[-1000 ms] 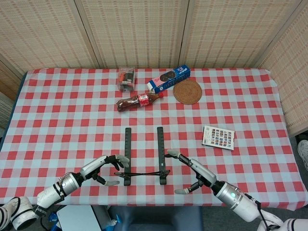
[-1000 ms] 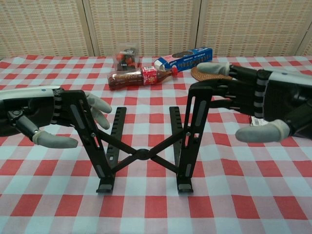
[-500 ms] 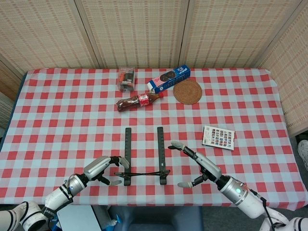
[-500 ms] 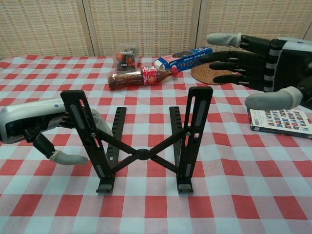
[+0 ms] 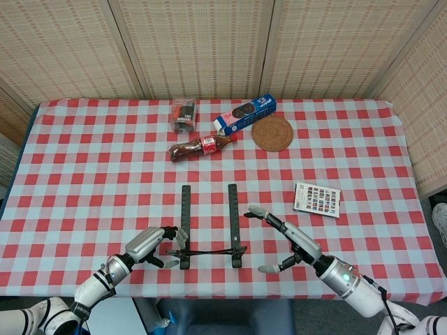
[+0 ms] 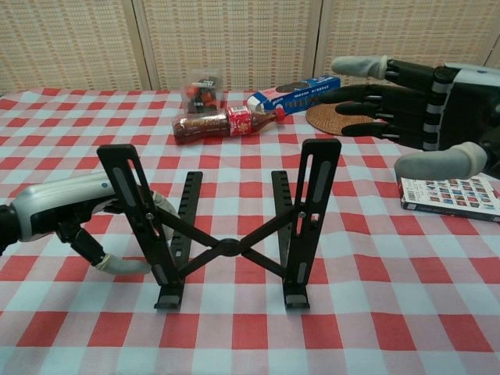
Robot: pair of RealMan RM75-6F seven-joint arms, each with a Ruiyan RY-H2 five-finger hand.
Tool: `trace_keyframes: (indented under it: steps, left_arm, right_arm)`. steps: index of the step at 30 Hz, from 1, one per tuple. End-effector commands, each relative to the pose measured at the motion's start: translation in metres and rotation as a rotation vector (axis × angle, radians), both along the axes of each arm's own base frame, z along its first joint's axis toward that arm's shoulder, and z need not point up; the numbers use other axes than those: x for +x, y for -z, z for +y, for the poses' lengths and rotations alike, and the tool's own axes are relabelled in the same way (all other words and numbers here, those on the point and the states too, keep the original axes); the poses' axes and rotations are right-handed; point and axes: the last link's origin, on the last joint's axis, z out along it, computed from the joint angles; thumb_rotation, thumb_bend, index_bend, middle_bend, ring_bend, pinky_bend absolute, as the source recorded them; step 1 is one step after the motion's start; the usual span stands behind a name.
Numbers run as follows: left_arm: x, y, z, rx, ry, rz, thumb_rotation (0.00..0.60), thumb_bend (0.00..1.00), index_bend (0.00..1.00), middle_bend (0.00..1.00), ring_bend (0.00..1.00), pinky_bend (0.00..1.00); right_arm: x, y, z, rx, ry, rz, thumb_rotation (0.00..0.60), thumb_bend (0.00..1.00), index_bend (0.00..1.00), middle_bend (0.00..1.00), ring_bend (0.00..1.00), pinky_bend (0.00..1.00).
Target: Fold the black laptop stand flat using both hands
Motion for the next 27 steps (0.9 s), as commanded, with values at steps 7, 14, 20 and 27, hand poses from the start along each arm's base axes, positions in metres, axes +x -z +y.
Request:
trace_keyframes:
  steps: [7,14,20,27]
  left_arm:
    - [0.0003,0.0021,0.0000,0.000,-0.018,0.003,0.594,0.29,0.48,0.30,0.30,0.33]
    - [0.0009,0.0024,-0.0008,-0.005,-0.029,0.007,0.580,0.33,0.50,0.30,0.30,0.33]
    - [0.0024,0.0026,-0.0012,-0.009,-0.028,0.002,0.569,0.36,0.52,0.30,0.30,0.33]
    - [0.0020,0.0028,-0.0015,-0.012,-0.030,0.002,0.571,0.36,0.53,0.30,0.30,0.33]
  right_arm:
    - [-0.0013,-0.0004,0.0005,0.000,0.001,-0.004,0.600,0.10,0.05,0.12,0.00,0.04]
    - [-0.0027,-0.0004,0.0003,-0.001,0.005,-0.009,0.600,0.10,0.05,0.12,0.00,0.04]
    - [-0.0030,-0.0010,0.0002,-0.003,0.007,-0.012,0.600,0.10,0.05,0.12,0.00,0.04]
    - [-0.0048,0.0003,0.0015,-0.004,0.007,0.001,0.600,0.10,0.05,0.12,0.00,0.04]
